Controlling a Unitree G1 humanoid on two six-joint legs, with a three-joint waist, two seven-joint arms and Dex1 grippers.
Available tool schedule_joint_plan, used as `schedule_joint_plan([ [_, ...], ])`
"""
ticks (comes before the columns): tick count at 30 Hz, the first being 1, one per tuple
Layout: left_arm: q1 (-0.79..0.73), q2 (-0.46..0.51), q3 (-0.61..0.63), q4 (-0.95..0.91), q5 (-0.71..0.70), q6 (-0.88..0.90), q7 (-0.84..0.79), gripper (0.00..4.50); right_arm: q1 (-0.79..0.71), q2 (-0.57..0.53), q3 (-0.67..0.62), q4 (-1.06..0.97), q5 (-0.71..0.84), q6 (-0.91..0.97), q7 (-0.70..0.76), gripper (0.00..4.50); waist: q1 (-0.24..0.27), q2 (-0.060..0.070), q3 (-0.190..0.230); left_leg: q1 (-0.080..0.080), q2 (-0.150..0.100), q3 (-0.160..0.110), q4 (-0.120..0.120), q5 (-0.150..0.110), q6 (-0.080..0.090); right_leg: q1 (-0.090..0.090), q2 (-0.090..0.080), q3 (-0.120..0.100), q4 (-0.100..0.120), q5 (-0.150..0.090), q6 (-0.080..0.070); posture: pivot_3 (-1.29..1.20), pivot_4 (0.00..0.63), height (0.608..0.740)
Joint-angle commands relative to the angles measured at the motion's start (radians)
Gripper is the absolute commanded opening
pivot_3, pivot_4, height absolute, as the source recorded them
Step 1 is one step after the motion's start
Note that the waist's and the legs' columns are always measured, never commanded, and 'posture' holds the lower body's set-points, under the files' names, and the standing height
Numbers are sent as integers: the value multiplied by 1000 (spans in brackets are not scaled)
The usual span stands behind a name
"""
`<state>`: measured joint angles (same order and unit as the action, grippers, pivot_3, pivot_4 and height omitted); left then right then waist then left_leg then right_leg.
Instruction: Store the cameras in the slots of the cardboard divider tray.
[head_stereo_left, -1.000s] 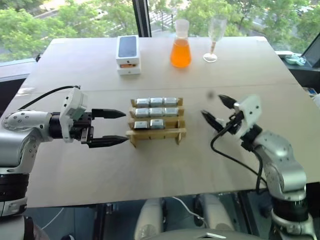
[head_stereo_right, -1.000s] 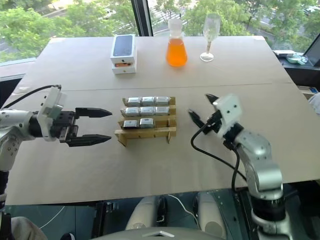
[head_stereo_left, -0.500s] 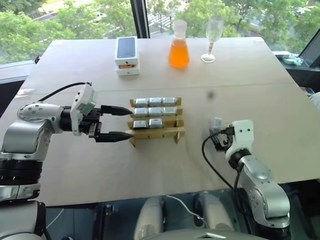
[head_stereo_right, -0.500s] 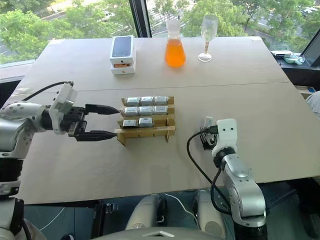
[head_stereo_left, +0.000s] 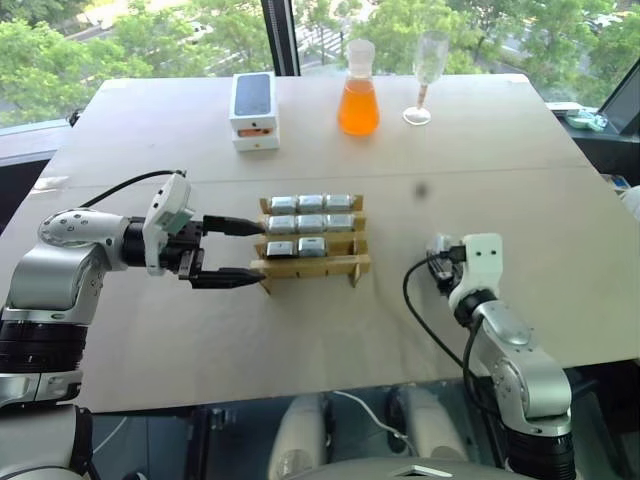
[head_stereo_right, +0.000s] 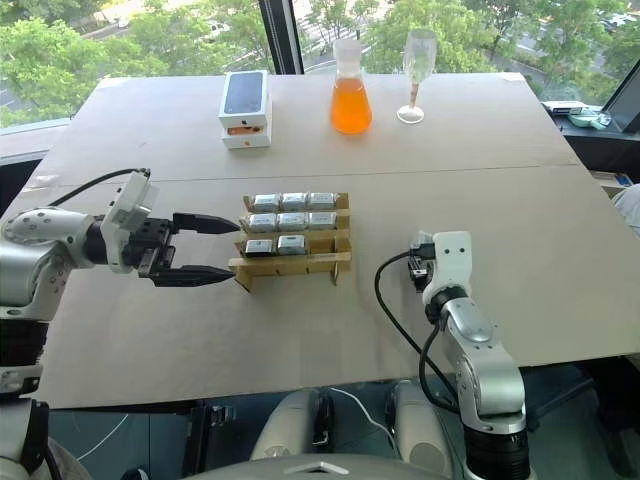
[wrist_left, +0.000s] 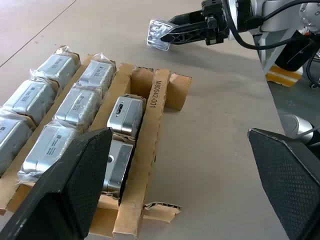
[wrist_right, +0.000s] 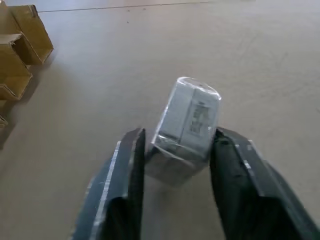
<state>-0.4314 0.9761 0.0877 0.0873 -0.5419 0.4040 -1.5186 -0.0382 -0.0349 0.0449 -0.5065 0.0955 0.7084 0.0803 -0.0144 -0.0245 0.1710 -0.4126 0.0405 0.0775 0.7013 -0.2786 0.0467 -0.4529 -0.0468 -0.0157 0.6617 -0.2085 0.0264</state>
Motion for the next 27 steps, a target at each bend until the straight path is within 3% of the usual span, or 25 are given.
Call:
schedule_joint_plan([
  [1,2,16,39,-32,-10,-6,5,4500,-8,-10,13,-27,3,-44,12,804,0,0,0,0,0,0,0,0,0,0,0,0,0,0,0,0,150,740],
  [7,7,11,43,-39,-10,-8,15,4500,-64,-126,58,12,1,-174,152,804,-1,0,0,0,0,0,0,0,0,0,0,0,0,0,0,0,150,740],
  [10,19,7,55,-46,-13,-10,27,4500,-188,-248,88,109,28,-319,356,804,-2,0,0,0,0,0,0,0,0,0,0,0,0,0,0,0,150,740],
  [16,49,10,77,-72,-18,-7,43,4500,-510,-355,161,423,153,-506,840,804,-3,0,1,2,1,-3,0,0,0,2,3,-2,1,3,1,0,150,740],
  [21,108,28,132,-122,-36,8,68,4500,-709,-374,243,799,92,-851,1126,804,3,1,1,0,1,-3,0,0,1,3,2,-3,-3,3,1,0,150,740],
  [27,175,39,190,-186,-51,31,103,4500,-797,-322,265,1033,56,-1030,1234,804,1,1,1,-1,1,-2,0,1,-1,2,0,-3,-4,3,1,0,150,740],
])
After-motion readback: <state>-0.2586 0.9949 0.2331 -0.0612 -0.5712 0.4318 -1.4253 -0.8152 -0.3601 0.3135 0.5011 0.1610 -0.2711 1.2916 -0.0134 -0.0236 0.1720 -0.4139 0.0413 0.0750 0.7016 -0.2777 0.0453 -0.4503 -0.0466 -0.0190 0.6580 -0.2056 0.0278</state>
